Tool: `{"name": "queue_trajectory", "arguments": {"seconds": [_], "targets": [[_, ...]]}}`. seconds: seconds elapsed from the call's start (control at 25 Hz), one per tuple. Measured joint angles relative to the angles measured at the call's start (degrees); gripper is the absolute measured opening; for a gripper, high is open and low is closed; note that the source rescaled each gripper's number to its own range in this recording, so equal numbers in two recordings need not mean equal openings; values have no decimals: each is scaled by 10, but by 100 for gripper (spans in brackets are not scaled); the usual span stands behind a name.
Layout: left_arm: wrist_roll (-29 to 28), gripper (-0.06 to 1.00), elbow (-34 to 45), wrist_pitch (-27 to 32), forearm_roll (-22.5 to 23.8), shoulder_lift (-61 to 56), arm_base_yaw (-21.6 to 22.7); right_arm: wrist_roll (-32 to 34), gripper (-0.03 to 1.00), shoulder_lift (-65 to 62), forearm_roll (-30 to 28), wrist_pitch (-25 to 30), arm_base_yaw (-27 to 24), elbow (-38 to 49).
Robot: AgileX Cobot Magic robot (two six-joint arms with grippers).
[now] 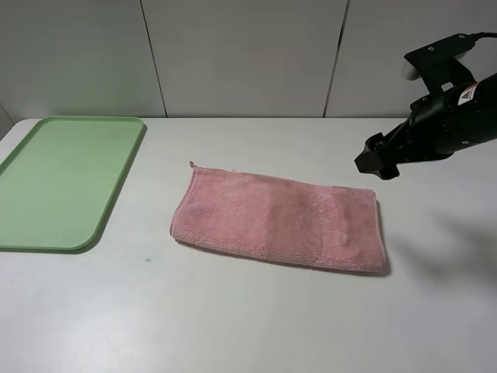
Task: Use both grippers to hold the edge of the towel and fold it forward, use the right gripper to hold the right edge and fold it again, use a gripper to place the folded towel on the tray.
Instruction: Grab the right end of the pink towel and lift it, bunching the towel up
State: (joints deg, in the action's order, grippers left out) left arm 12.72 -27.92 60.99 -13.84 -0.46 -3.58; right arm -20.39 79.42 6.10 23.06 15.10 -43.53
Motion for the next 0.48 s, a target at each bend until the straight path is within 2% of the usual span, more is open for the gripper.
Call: {"name": "queue_trajectory", "arguments": {"seconds": [0.16,0.24,0.48], "targets": [[10,96,0,2,8,0,27,0,100,0,1,0,0,0],[8,96,0,2,33,0,27,0,100,0,1,0,0,0],[-70,96,0,1,116,0,27,0,100,0,1,-5,0,0]]}}
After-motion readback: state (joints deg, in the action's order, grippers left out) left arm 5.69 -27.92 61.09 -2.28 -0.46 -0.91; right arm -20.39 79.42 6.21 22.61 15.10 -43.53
